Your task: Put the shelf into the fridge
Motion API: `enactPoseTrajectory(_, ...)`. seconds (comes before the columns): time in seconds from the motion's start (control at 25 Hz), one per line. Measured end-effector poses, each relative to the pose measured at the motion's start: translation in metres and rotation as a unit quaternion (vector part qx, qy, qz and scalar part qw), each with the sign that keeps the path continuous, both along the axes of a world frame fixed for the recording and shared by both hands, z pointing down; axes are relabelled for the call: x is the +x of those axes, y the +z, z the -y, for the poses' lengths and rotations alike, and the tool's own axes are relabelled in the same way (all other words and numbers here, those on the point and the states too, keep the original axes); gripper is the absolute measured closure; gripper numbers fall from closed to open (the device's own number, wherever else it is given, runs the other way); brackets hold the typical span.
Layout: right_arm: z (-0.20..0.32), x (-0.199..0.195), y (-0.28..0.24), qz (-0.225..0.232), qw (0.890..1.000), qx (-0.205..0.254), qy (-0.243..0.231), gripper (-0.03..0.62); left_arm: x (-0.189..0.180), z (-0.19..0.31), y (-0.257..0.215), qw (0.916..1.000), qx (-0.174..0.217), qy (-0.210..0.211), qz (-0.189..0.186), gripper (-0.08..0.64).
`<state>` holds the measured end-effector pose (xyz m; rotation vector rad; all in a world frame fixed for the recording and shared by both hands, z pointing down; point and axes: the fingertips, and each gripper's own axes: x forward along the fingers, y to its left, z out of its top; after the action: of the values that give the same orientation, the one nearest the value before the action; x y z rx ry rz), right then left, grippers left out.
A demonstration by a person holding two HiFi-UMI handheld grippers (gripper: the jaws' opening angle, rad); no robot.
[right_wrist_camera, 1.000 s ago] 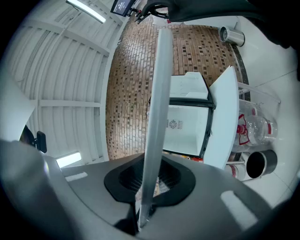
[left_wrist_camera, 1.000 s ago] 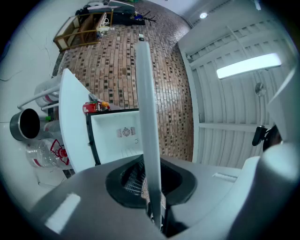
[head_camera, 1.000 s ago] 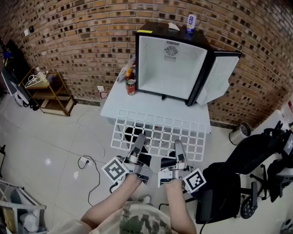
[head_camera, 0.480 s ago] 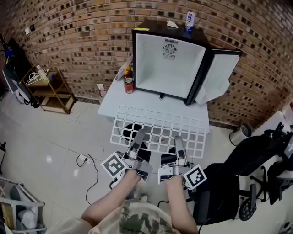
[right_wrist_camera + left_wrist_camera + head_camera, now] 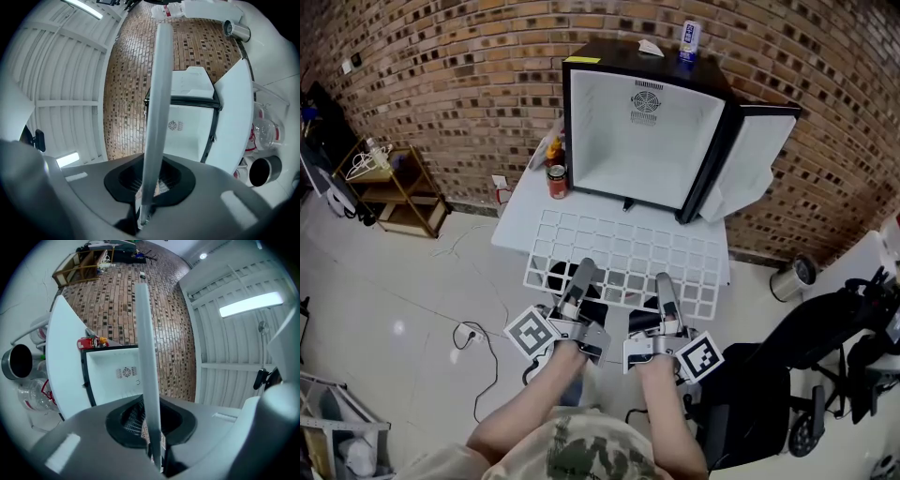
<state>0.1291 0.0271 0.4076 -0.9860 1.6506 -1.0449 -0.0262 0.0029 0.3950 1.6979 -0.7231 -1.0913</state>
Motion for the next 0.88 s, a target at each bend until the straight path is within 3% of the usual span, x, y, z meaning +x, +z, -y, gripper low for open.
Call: enactPoseTrajectory(0.88, 0.157, 0.01, 0.004, -0.014, 0.999, -0.029, 0.036, 0.557, 0.012, 0.169, 0.006, 0.9989, -0.022, 0.042, -0.001, 0.549)
